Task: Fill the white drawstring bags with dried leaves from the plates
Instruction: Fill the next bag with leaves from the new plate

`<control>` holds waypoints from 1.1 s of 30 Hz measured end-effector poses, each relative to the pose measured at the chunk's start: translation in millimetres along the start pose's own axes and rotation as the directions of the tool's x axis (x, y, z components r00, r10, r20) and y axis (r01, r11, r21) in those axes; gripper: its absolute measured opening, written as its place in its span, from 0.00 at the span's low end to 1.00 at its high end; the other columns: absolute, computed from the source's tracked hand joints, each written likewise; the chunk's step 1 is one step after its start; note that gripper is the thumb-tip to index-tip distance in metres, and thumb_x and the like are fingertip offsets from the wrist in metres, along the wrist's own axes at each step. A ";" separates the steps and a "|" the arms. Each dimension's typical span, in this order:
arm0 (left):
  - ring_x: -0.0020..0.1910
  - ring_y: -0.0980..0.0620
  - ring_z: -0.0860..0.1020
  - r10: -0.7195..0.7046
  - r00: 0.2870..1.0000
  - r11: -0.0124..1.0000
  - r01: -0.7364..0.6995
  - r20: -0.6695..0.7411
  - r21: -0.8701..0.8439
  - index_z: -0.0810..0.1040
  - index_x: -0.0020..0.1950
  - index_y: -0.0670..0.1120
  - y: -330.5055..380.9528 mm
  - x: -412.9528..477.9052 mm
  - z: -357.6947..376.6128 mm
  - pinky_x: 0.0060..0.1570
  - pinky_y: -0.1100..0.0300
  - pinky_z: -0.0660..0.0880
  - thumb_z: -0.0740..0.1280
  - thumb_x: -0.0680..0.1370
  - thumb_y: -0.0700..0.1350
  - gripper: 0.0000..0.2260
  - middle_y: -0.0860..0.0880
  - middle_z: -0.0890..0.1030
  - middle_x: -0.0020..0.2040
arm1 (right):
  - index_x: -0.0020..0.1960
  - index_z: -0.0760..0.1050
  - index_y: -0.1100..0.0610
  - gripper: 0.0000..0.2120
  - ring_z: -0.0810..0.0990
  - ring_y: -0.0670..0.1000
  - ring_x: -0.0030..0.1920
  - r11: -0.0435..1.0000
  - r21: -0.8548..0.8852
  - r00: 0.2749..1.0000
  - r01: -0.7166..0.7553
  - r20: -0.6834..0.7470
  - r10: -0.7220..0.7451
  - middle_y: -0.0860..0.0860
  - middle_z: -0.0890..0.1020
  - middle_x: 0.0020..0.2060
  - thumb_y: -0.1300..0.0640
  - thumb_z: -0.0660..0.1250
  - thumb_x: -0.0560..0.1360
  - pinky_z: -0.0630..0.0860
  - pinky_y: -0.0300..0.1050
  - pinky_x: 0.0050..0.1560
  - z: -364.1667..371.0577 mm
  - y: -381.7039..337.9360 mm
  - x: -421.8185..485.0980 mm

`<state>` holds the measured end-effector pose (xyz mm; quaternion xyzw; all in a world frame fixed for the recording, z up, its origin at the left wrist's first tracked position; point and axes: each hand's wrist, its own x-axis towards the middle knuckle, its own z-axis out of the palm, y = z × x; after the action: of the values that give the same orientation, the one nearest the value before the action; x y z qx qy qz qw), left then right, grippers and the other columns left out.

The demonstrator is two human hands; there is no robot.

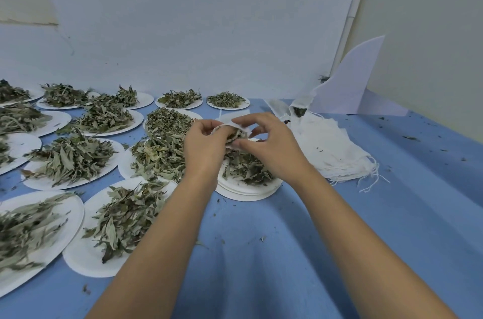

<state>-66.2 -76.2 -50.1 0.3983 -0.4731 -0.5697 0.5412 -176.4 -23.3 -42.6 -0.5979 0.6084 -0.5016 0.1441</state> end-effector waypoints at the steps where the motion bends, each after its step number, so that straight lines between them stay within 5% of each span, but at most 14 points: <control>1: 0.37 0.53 0.79 -0.042 0.998 0.998 0.044 0.042 -0.048 0.74 0.42 0.45 2.6 -0.6 0.2 0.41 0.58 0.80 0.64 0.75 0.36 0.05 0.47 0.78 0.41 | 0.53 0.79 0.46 0.14 0.75 0.35 0.44 1.000 -0.002 0.999 -0.008 -0.034 0.008 0.45 0.78 0.52 0.58 0.74 0.70 0.69 0.23 0.45 -0.3 1.3 1.1; 5: 0.41 0.53 0.79 -0.071 0.979 0.994 0.087 0.192 -0.073 0.73 0.44 0.42 6.0 -1.9 2.5 0.41 0.59 0.79 0.60 0.76 0.34 0.05 0.44 0.78 0.44 | 0.49 0.80 0.49 0.08 0.76 0.41 0.40 0.998 0.025 0.989 -0.065 -0.129 0.068 0.42 0.81 0.44 0.60 0.71 0.71 0.70 0.25 0.40 -1.8 4.0 2.8; 8: 0.34 0.57 0.79 0.011 0.982 0.998 -0.024 0.190 0.066 0.73 0.43 0.46 0.4 -5.8 5.4 0.41 0.57 0.80 0.68 0.74 0.36 0.07 0.49 0.77 0.40 | 0.45 0.80 0.50 0.06 0.75 0.41 0.36 0.996 -0.007 0.976 -0.089 -0.201 0.086 0.43 0.81 0.40 0.59 0.71 0.70 0.70 0.27 0.36 0.3 3.8 3.3; 11: 0.40 0.54 0.78 0.142 0.978 0.949 -0.179 0.155 0.261 0.74 0.43 0.50 -4.4 -7.1 7.8 0.47 0.53 0.77 0.72 0.71 0.41 0.08 0.50 0.78 0.44 | 0.43 0.77 0.52 0.07 0.73 0.41 0.35 0.990 -0.112 0.961 -0.081 -0.271 0.048 0.44 0.77 0.37 0.63 0.70 0.70 0.68 0.27 0.36 3.4 3.8 3.6; 14: 0.44 0.54 0.75 0.191 0.962 0.916 -0.246 0.195 0.317 0.73 0.44 0.51 -6.9 -7.0 7.9 0.44 0.59 0.73 0.73 0.69 0.42 0.10 0.49 0.78 0.49 | 0.41 0.73 0.52 0.10 0.72 0.42 0.35 0.987 -0.141 0.951 -0.082 -0.306 0.035 0.43 0.74 0.34 0.67 0.68 0.68 0.67 0.28 0.36 4.8 2.7 2.5; 21: 0.32 0.56 0.69 0.321 0.947 0.876 -0.298 0.003 0.379 0.70 0.38 0.50 -9.0 -3.2 2.4 0.30 0.69 0.65 0.70 0.71 0.36 0.12 0.51 0.72 0.36 | 0.49 0.79 0.52 0.13 0.74 0.39 0.34 0.996 -0.036 0.995 -0.083 -0.055 0.081 0.45 0.77 0.41 0.66 0.71 0.68 0.71 0.28 0.37 2.5 -10.1 1.4; 25: 0.28 0.58 0.65 0.320 0.940 0.896 -0.258 -0.121 0.362 0.68 0.36 0.49 -10.4 0.5 -3.3 0.26 0.70 0.64 0.68 0.71 0.34 0.13 0.52 0.69 0.32 | 0.48 0.79 0.48 0.16 0.74 0.37 0.31 0.992 0.086 0.994 -0.096 0.066 0.091 0.43 0.78 0.43 0.66 0.72 0.67 0.71 0.26 0.35 6.3 -14.8 -2.2; 30: 0.36 0.52 0.75 0.215 0.976 0.950 -0.202 -0.031 0.240 0.72 0.40 0.48 -8.1 2.1 -3.8 0.39 0.62 0.74 0.73 0.72 0.37 0.11 0.51 0.73 0.36 | 0.52 0.77 0.48 0.12 0.79 0.38 0.38 0.996 0.054 0.988 -0.076 -0.130 0.082 0.44 0.79 0.53 0.61 0.70 0.71 0.72 0.25 0.39 7.9 -5.9 0.5; 33: 0.40 0.51 0.78 0.160 0.987 0.983 -0.160 -0.001 0.087 0.75 0.42 0.46 -3.5 0.7 -2.4 0.41 0.61 0.79 0.71 0.73 0.36 0.08 0.49 0.76 0.39 | 0.53 0.76 0.49 0.11 0.82 0.42 0.42 0.962 0.223 0.964 -0.159 -0.177 0.200 0.41 0.79 0.52 0.61 0.68 0.73 0.78 0.41 0.53 1.8 1.8 2.4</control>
<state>-64.8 -77.3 -54.1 0.3846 -0.5257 -0.5016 0.5694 -176.6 -26.5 -43.8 -0.4689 0.6163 -0.6037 0.1895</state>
